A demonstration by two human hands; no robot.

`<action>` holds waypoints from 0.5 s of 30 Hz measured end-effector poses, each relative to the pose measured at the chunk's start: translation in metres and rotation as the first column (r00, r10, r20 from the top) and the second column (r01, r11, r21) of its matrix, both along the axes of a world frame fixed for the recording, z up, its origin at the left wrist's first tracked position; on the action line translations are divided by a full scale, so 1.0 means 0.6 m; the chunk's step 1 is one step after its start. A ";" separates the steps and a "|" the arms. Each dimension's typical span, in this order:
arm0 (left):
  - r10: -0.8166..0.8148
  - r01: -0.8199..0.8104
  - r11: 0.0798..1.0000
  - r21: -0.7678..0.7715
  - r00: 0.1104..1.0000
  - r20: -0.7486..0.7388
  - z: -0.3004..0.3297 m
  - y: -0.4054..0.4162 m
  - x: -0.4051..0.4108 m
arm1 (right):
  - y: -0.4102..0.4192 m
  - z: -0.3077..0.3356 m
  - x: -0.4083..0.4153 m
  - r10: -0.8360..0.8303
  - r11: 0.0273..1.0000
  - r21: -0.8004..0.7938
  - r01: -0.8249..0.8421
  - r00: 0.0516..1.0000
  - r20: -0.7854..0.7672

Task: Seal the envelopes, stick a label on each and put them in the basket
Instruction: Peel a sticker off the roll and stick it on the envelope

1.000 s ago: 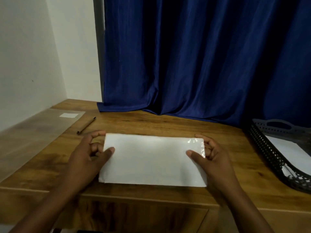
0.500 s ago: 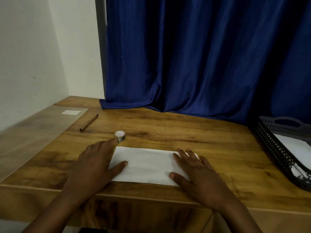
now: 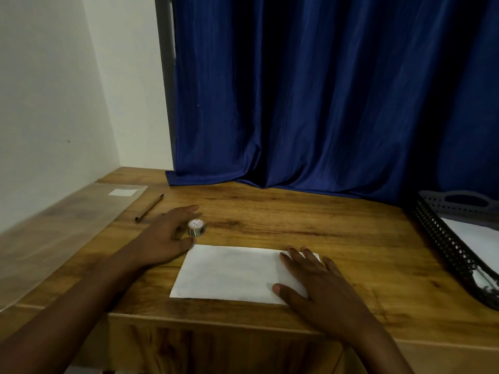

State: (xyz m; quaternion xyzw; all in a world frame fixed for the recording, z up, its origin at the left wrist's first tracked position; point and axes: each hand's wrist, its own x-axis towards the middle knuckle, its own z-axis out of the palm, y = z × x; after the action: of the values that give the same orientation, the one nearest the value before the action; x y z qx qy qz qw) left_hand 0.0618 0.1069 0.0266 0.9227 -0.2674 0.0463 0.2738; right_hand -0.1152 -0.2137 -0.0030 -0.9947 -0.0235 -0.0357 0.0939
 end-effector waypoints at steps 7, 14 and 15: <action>-0.048 0.045 0.989 -0.139 0.999 -0.025 0.020 -0.038 0.004 | 0.005 0.009 -0.006 -0.062 0.982 0.181 0.049 0.996 0.064; -0.347 0.244 0.770 -0.590 0.936 -0.066 0.032 -0.134 -0.127 | -0.005 0.023 -0.019 -0.214 0.845 0.533 -0.030 0.896 0.388; -0.356 0.252 0.768 -0.589 0.932 -0.065 0.023 -0.145 -0.139 | -0.005 0.026 -0.023 -0.235 0.829 0.556 -0.048 0.874 0.425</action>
State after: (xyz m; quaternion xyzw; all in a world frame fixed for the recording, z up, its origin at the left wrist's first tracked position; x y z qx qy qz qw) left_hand -0.0214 0.0198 0.0404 0.7424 -0.3625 -0.0008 0.5633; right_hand -0.1291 -0.2169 0.0124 -0.8848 0.0158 -0.2891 0.3652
